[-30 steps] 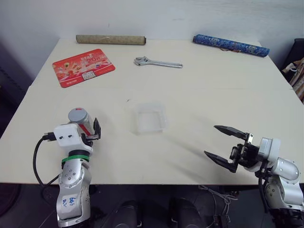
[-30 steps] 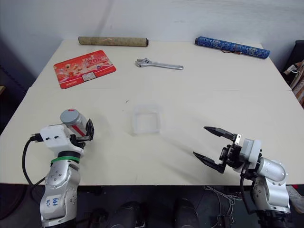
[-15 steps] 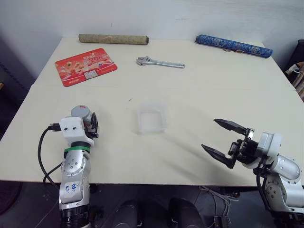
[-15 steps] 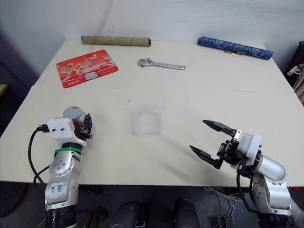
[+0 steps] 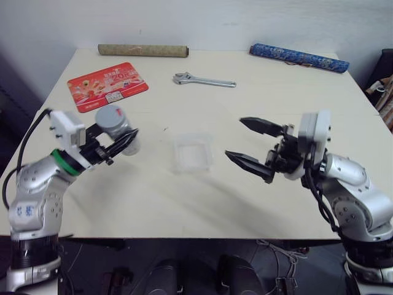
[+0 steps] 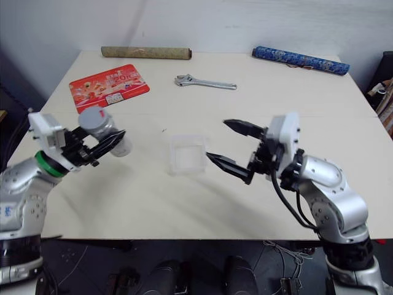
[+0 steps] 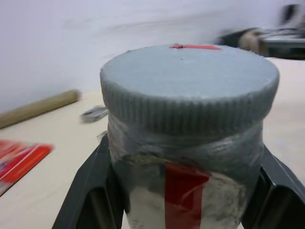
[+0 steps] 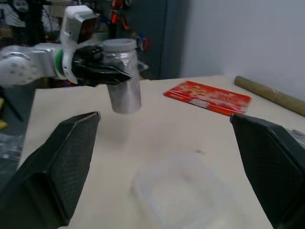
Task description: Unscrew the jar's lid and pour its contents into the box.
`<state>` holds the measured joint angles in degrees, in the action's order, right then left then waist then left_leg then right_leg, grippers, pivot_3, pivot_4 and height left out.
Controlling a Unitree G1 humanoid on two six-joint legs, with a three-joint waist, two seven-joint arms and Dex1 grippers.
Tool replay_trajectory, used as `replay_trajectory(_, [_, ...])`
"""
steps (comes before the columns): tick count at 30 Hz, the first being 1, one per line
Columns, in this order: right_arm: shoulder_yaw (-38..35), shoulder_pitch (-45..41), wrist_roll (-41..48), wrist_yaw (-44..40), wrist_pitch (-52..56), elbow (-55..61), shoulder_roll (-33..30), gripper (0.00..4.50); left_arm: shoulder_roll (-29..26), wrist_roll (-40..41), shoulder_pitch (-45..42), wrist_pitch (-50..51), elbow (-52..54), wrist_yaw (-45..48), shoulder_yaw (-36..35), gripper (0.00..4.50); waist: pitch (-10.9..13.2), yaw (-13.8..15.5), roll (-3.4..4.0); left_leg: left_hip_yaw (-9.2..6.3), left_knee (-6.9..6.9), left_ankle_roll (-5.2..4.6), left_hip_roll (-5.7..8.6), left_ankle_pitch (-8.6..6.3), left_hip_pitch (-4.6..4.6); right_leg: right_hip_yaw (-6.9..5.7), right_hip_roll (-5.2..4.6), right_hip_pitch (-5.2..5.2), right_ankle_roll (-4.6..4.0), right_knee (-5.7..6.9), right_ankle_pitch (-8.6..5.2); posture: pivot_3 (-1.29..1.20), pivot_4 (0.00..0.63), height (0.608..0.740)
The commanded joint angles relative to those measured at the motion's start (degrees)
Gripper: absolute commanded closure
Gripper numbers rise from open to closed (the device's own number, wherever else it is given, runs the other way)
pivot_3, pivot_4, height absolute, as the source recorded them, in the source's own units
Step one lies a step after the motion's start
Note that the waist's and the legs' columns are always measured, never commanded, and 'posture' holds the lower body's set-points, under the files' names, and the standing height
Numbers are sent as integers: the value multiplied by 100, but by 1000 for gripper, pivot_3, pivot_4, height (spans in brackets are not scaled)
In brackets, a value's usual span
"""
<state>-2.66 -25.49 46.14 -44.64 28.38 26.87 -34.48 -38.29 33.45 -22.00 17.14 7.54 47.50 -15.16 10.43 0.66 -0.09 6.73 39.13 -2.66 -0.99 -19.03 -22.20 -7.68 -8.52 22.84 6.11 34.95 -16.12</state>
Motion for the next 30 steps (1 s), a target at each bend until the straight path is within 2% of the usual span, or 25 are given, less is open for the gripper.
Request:
replay_trajectory(1, [426,-628,336,283,585,228,315,0,-55,-27,-509,-22,-20,658,551,2113,0,-15,0,1,0,-2,2,1,-2,-4,6,0,0,4,0,0,150,740])
replay_trajectory(6, [925,-1639,-236,746,827,-213,866,0,134,58,-921,236,137,926,1068,2113,0,-113,-1,22,0,-13,11,6,-2,-23,36,4,3,8,1,0,150,740])
replay_trajectory(9, [1126,-1882,-556,850,853,-344,1054,0,263,43,-1008,296,212,972,1237,2113,1,-107,-2,27,0,-15,11,7,-9,-22,44,15,8,8,3,0,150,740])
replay_trajectory(28, [1362,-1988,-1240,572,939,-608,1362,0,559,-203,-742,59,258,1028,1384,2113,1,-98,-2,29,0,-12,7,11,-13,-12,54,20,11,9,4,0,150,740])
replay_trajectory(30, [1370,-2000,-1226,490,953,-613,1371,410,580,-225,-728,28,250,1041,1382,2113,1,-98,-2,29,0,-12,7,11,-13,-12,54,20,11,9,4,0,150,740])
